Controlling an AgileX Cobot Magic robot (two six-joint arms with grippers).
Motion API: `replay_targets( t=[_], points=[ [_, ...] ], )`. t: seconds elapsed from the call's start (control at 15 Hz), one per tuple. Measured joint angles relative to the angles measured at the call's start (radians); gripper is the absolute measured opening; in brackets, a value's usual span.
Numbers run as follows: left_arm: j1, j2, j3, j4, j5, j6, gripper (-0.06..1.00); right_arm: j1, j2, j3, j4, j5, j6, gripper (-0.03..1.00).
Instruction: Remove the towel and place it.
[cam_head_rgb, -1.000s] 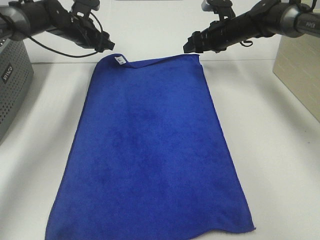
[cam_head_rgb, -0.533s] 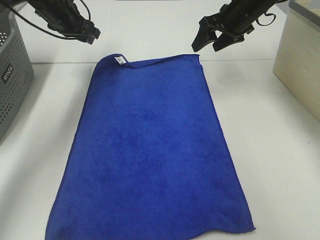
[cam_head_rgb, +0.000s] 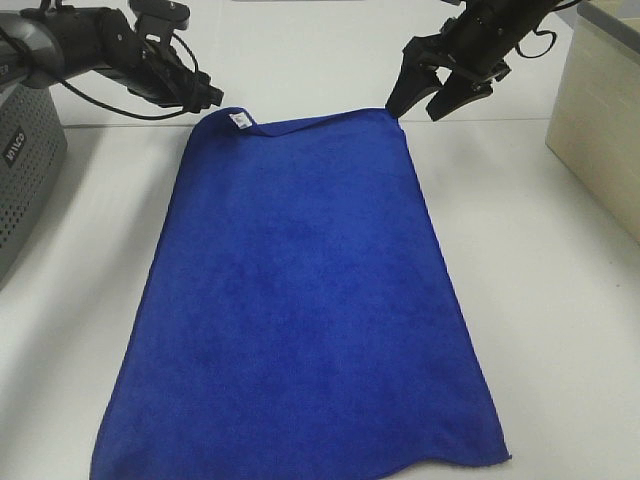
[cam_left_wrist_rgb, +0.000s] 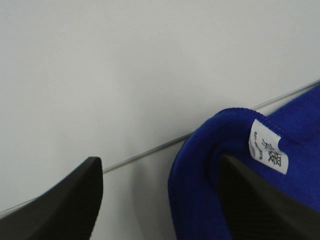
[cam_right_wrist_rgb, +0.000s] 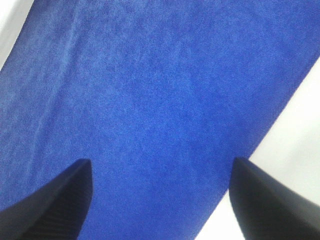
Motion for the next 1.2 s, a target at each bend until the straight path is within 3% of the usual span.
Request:
replay_targets(
  t=[0.6,1.0,1.2],
  points=[
    [0.0,0.05,0.0,-0.004,-0.081,0.016,0.55,0.0,-0.002,0.0,-0.001,0.017,0.0,0.75],
    [0.0,0.095,0.0,-0.026,-0.081,0.018,0.55,0.0,-0.002,0.0,-0.001,0.018,0.0,0.75],
    [0.0,0.101,0.0,-0.027,-0.134,-0.037,0.55,0.0,-0.002,0.0,-0.001,0.018,0.0,0.75]
  ],
)
